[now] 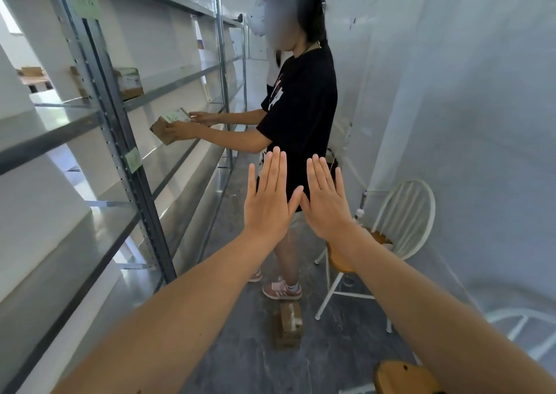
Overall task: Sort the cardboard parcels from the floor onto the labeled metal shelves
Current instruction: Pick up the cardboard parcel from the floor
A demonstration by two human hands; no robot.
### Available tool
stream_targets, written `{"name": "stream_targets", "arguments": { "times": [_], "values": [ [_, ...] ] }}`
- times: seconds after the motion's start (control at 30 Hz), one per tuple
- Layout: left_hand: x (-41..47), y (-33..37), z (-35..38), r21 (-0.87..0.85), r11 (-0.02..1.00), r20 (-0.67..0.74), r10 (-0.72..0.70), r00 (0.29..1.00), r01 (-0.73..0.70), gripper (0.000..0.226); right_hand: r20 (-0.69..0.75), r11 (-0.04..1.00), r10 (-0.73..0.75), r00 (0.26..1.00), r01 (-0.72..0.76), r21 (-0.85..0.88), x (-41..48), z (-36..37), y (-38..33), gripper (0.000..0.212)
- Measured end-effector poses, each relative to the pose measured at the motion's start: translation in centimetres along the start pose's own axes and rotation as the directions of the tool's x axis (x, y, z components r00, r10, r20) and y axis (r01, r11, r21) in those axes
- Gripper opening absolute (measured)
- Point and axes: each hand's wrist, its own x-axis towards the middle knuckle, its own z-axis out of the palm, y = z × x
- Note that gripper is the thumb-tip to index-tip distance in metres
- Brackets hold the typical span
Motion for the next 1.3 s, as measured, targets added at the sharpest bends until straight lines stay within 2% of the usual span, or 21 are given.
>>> {"name": "stream_targets", "arguments": {
  "times": [0.27, 0.63, 1.0, 1.3],
  "values": [
    [1.5, -2.1, 4.2, -0.040, 0.998, 0.041, 0.040, 0.998, -0.039, 0.075, 0.064, 0.994, 0.074, 0.995, -0.068, -0.088, 2.7, 2.8, 0.6, 0.068],
    [5.1, -1.1, 9.3, -0.063, 0.997, 0.096, 0.053, 0.994, -0.047, 0.075, 0.087, 0.992, 0.094, 0.992, -0.086, -0.089, 5.9, 6.8, 3.5, 0.067],
    [9.5, 1.6, 17.9, -0.021, 0.999, 0.221, 0.052, 0.974, -0.048, 0.074, 0.146, 0.996, 0.076, 0.986, -0.069, -0.047, 9.9, 14.3, 10.0, 0.068],
    [12.7, 5.4, 26.0, -0.038, 0.999, 0.340, 0.039, 0.940, -0.027, 0.070, 0.250, 0.996, 0.087, 0.964, -0.086, -0.016, 12.9, 21.2, 16.7, 0.066]
  ]
}}
